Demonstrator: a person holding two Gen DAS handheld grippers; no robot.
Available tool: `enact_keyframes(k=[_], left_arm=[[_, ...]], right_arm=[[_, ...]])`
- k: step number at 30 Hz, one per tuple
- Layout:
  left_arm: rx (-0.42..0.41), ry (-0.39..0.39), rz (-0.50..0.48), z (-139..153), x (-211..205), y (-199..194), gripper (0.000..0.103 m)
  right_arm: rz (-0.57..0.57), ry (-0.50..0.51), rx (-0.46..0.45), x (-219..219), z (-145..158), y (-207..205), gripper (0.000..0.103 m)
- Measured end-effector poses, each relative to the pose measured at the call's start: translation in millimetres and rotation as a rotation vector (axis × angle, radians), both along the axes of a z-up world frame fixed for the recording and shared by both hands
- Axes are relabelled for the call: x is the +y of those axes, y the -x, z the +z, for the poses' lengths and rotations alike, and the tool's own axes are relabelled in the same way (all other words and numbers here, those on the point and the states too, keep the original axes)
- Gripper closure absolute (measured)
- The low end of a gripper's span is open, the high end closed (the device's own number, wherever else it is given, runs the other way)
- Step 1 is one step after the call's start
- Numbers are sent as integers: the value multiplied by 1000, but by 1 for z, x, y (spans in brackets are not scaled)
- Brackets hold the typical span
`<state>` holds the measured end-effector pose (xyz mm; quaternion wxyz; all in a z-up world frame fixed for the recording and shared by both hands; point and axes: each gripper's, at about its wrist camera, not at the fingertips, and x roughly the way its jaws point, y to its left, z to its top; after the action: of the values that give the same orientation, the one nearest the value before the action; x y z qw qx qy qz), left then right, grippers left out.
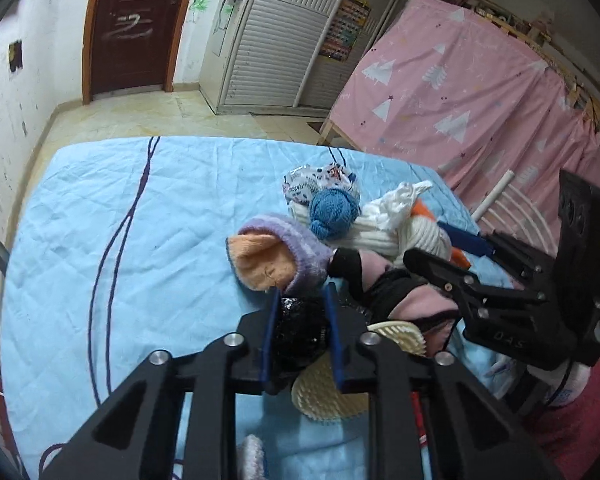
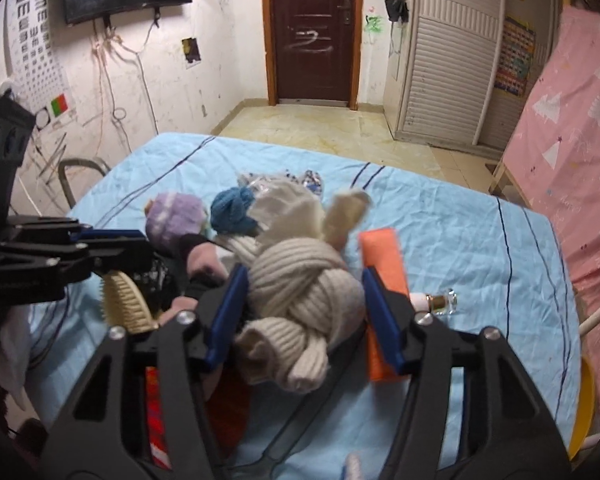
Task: Collect trash
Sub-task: 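Grasp the black plastic bag with the left tool while the right tool grasps the beige knitted ball, then lift and carry the black bag and knitted ball with both tools to the yellow bin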
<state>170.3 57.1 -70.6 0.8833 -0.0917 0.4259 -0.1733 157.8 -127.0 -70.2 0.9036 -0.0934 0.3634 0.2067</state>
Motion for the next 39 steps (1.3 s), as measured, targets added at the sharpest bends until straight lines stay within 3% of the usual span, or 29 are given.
enact_keyframes(k=[7, 17, 25, 30, 32, 34, 39], left_arm=[[-46, -46, 21, 13, 1, 19, 101], [-133, -77, 58, 51, 4, 35, 102], [-70, -162, 36, 37, 1, 27, 101], [-22, -164, 28, 26, 2, 18, 98], [-4, -155, 13, 22, 1, 16, 94], [12, -140, 8, 18, 2, 14, 77], [31, -116, 28, 14, 12, 12, 52]], right_arm=[[-6, -58, -27, -11, 9, 7, 50], [-22, -155, -108, -34, 41, 18, 50], [-83, -223, -191, -73, 69, 30, 50], [-169, -250, -226, -113, 77, 34, 50], [-201, -260, -225, -127, 76, 34, 50], [-231, -269, -218, -141, 75, 33, 50], [-283, -283, -210, -166, 66, 35, 50]])
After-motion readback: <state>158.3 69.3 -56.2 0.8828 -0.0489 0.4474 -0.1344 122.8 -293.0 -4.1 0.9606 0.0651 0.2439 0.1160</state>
